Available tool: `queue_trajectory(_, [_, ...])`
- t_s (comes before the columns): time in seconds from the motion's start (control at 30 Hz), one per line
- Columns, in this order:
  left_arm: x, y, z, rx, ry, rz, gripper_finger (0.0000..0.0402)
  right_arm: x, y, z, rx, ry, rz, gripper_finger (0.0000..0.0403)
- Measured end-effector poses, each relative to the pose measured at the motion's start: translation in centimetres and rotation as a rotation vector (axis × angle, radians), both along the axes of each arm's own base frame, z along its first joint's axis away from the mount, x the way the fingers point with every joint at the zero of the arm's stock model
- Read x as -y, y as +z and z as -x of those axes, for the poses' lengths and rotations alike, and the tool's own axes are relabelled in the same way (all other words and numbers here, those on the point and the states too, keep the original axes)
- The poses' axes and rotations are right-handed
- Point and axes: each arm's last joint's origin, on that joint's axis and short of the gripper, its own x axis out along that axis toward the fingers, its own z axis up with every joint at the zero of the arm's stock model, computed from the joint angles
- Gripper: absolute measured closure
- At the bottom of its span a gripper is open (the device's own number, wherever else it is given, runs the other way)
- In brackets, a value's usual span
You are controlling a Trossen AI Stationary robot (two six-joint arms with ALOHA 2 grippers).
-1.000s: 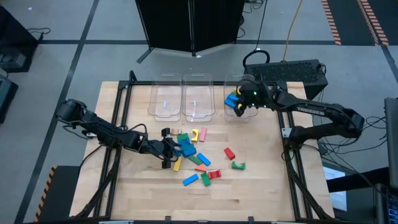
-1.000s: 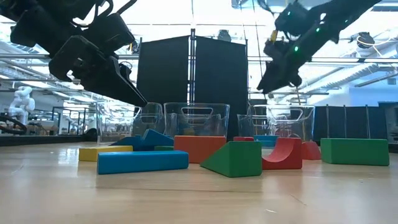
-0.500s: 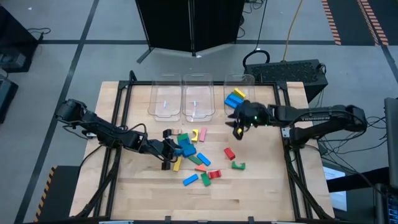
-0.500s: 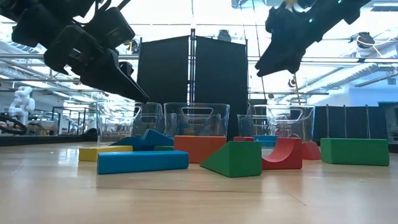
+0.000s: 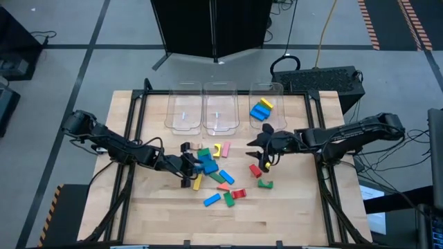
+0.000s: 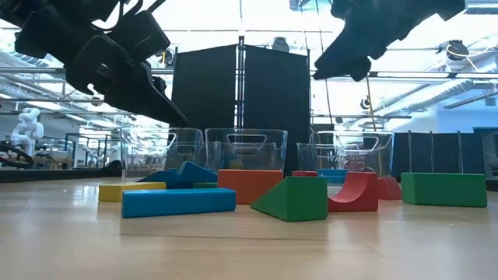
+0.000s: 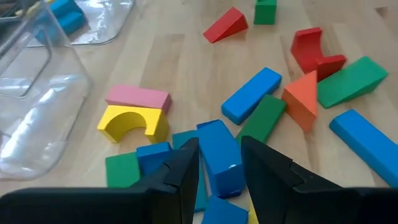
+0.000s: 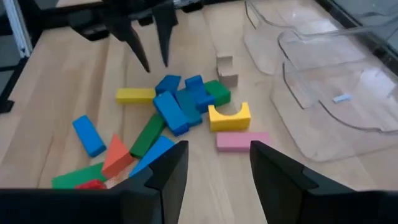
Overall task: Sort blocks by size
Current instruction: Adjust the pink rectangular block on the table
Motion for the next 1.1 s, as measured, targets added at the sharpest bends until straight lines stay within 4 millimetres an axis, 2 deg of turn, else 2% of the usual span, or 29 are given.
queue_trajectory(0.47, [-0.2,-0.1,0.1,-0.007,0.032,-0.023,0.0278,-2.6,-3.9,-3.5,-0.03,0.174,0.142,0.0241])
queue_trajectory(0.7, [-0.2,-0.2,0.1,-0.018,0.045,-0.023,0.0278,-2.9,-5.7,-4.7,-0.05,0.231,0.23,0.0241])
queue_trajectory(1.1, [-0.3,-0.5,0.4,-0.039,0.164,0.136,0.0278,-2.6,-7.6,-6.4,-0.009,0.275,0.342,0.0241])
